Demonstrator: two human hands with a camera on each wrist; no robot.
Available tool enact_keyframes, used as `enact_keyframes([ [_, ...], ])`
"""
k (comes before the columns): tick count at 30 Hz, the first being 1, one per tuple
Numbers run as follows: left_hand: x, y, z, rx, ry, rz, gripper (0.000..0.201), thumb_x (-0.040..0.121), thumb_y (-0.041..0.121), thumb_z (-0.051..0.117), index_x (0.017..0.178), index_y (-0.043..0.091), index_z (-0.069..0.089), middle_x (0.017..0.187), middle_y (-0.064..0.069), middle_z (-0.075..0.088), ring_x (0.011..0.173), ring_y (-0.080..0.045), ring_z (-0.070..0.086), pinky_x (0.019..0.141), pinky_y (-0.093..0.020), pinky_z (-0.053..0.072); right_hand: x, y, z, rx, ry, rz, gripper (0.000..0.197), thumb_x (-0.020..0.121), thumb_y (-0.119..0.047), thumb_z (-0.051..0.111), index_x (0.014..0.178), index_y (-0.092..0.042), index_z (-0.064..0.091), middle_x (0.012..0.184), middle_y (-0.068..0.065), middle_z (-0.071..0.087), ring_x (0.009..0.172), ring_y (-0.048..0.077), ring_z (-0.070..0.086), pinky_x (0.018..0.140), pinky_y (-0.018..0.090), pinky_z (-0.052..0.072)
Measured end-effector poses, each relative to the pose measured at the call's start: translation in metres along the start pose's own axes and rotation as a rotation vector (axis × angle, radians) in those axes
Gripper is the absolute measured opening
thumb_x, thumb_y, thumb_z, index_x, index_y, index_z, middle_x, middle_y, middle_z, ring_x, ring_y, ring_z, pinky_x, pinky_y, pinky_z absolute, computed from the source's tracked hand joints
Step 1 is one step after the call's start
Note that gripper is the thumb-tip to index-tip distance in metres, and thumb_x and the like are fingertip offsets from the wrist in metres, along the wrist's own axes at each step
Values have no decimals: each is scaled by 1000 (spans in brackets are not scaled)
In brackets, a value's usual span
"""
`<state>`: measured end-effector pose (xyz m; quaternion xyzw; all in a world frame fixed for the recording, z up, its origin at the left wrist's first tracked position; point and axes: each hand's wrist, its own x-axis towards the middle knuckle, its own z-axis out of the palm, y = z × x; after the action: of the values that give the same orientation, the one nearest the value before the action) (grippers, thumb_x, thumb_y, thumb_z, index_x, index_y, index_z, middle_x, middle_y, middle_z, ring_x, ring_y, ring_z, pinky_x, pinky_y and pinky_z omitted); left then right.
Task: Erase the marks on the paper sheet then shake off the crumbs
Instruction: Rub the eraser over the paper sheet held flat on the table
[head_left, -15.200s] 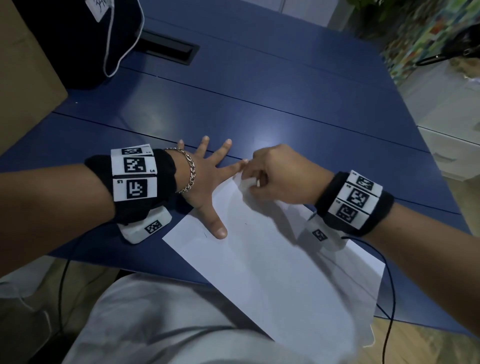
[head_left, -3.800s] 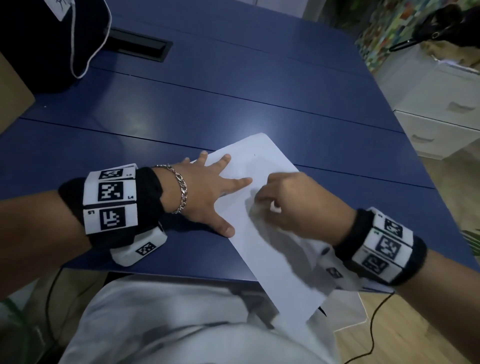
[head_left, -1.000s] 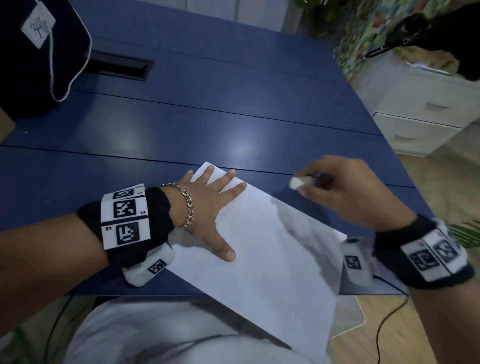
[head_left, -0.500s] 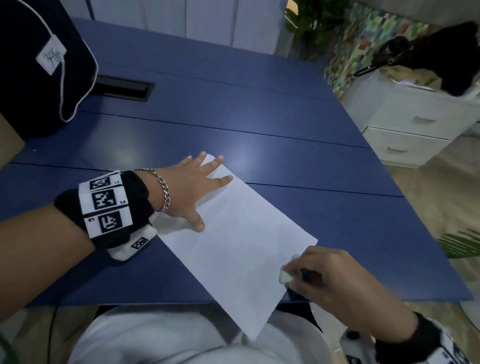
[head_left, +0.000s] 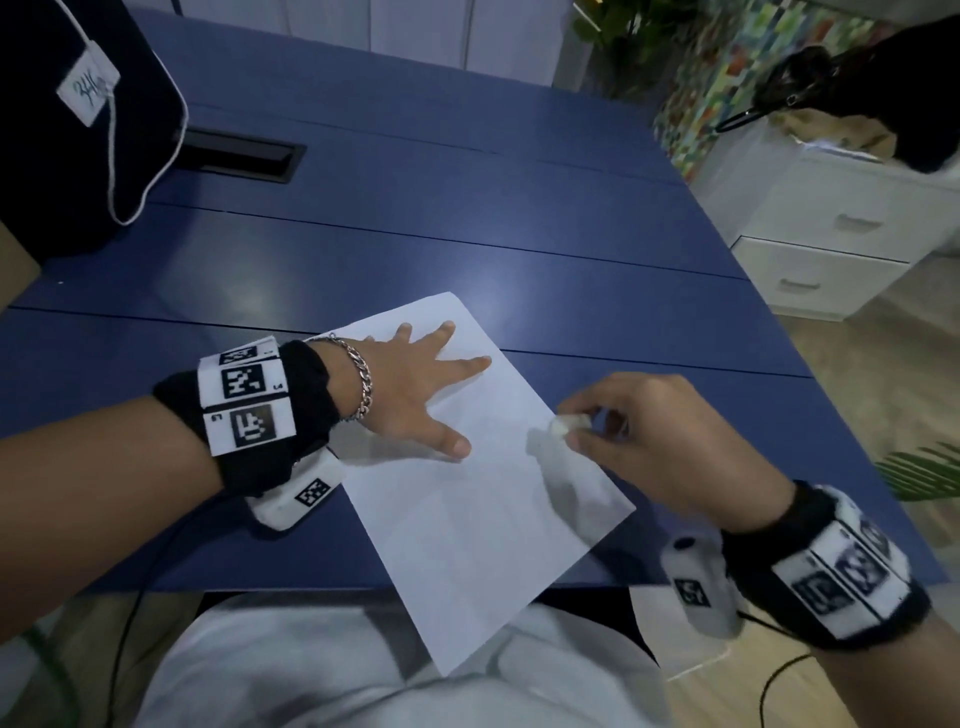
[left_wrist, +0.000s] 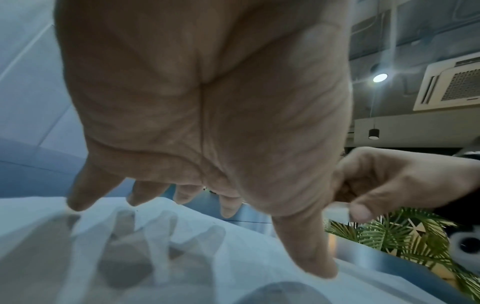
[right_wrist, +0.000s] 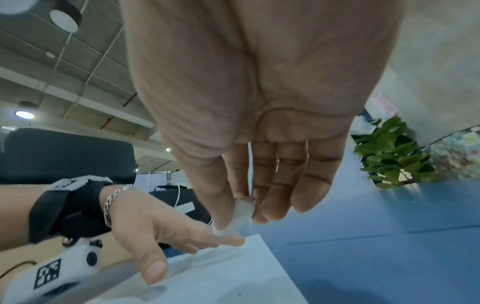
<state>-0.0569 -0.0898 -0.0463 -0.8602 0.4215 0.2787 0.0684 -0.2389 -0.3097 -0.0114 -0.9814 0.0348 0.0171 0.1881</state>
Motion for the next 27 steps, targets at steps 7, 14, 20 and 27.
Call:
enact_keyframes([
  [7, 13, -1, -2, 74, -47, -31, 132, 63, 93, 67, 156, 59, -20, 171, -5, -28, 158, -39, -20, 127, -62, 1, 69, 0, 20, -163, -47, -116, 18, 93, -27, 67, 108, -26, 77, 97, -8, 68, 87, 15, 62, 80, 35, 54],
  [14, 17, 2, -14, 62, -143, -53, 138, 58, 92, 72, 153, 61, -24, 168, 11, -34, 155, -48, -22, 120, -75, 16, 83, -2, 27, -215, -86, -140, 20, 92, -24, 62, 107, -22, 76, 91, -6, 59, 83, 19, 59, 75, 36, 50],
  [20, 16, 11, -19, 101, -165, -73, 138, 61, 89, 74, 152, 59, -26, 169, 7, -33, 155, -52, -18, 120, -72, 20, 73, -9, 26, -242, -134, -172, 18, 95, -26, 62, 107, -22, 75, 93, -3, 56, 84, 26, 63, 72, 38, 52],
  [27, 18, 11, -18, 119, -169, -78, 139, 62, 90, 72, 150, 59, -30, 168, 6, -35, 155, -53, -18, 121, -70, 22, 64, -24, 36, -277, -111, -182, 16, 95, -25, 61, 100, -16, 73, 96, 1, 60, 85, 27, 62, 75, 41, 54],
])
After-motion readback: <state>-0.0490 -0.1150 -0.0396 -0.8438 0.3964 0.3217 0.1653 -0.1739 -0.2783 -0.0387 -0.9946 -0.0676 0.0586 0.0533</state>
